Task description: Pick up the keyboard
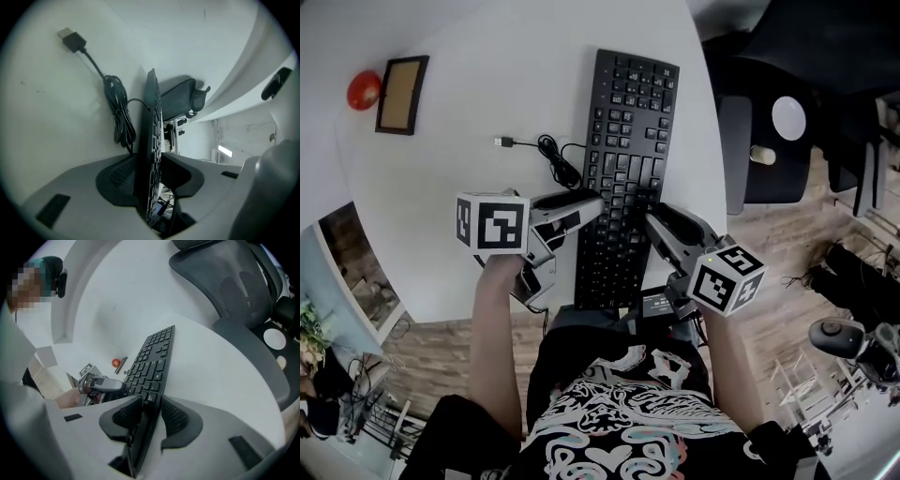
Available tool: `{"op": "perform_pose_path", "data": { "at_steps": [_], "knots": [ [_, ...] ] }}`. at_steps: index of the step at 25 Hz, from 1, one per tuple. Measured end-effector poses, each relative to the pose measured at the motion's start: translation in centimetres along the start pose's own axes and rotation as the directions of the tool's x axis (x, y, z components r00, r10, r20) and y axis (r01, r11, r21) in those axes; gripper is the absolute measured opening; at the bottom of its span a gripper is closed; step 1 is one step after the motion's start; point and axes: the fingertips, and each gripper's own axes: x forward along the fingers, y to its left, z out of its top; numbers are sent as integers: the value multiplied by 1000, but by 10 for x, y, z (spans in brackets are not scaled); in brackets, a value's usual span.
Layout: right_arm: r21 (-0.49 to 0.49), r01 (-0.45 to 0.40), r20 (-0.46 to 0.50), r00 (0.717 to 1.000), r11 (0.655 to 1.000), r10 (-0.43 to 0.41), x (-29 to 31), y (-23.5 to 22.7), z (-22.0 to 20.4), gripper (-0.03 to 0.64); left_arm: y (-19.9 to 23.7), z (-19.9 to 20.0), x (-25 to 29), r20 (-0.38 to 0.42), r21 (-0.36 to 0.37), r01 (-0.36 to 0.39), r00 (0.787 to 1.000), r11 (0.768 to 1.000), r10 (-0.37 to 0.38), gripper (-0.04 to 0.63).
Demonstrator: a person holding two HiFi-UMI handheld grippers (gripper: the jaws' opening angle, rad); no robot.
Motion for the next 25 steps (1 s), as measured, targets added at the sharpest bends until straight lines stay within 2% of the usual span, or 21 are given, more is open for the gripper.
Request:
{"op": "perform_pose_path", "data": {
  "at_steps": [2,3,6,7,8,10,12,14,16,20,25],
  "knots": [
    [18,-5,0,1000,1000,5,-1,0,0,149,-1,1,1,-19,-24,17,1000,1000,-17,163],
    [30,-10,1,1000,1000,10,-1,-1,0,149,-2,0,2,-40,-5,6,999,1000,-6,163],
    [83,-28,18,999,996,27,-2,-2,2,149,0,-9,6,-102,118,-53,993,992,65,163],
    [99,-32,26,999,995,30,-2,-2,3,149,1,-10,6,-104,138,-58,992,989,72,163],
    [111,-37,33,999,993,33,-2,-3,3,149,1,-10,6,-95,129,-49,994,990,62,163],
    [121,-54,35,998,991,50,-3,-3,3,142,0,-6,6,-85,40,2,996,999,2,163],
    [91,-77,9,997,993,77,-1,-1,2,131,-6,-12,17,-149,-20,67,986,998,-69,159],
    [26,-73,-21,997,997,74,1,1,-2,127,-16,-31,36,-267,12,100,959,995,-93,139],
    [-11,-59,-22,998,998,58,1,0,-3,127,-21,-41,47,-314,55,100,946,993,-77,121],
    [24,-101,-4,995,995,101,-4,-3,-2,122,-21,-38,45,-255,32,126,960,992,-114,121],
    [48,-122,-5,993,991,122,-5,-4,-2,92,-19,-35,43,-208,51,108,974,993,-95,117]
  ]
}}
